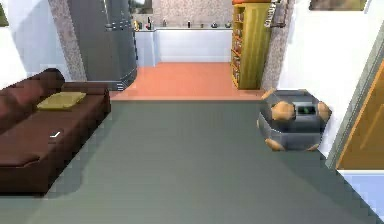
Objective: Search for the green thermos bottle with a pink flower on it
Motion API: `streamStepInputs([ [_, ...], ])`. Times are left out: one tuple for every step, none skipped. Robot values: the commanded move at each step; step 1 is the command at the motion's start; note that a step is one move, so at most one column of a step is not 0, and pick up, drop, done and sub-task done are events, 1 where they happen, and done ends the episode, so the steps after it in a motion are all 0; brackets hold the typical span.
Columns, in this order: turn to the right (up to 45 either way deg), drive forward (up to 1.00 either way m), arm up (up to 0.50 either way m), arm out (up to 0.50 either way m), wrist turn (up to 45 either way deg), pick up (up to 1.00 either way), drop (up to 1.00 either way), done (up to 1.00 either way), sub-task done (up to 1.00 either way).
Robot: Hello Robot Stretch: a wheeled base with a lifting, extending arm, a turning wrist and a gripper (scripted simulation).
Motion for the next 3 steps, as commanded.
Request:
streamStepInputs([
  [45.0,0.0,0.0,0.0,0.0,0.0,0.0,0.0,0.0],
  [30.0,0.0,0.0,0.0,0.0,0.0,0.0,0.0,0.0],
  [0.0,0.05,0.0,0.0,0.0,0.0,0.0,0.0,0.0],
])
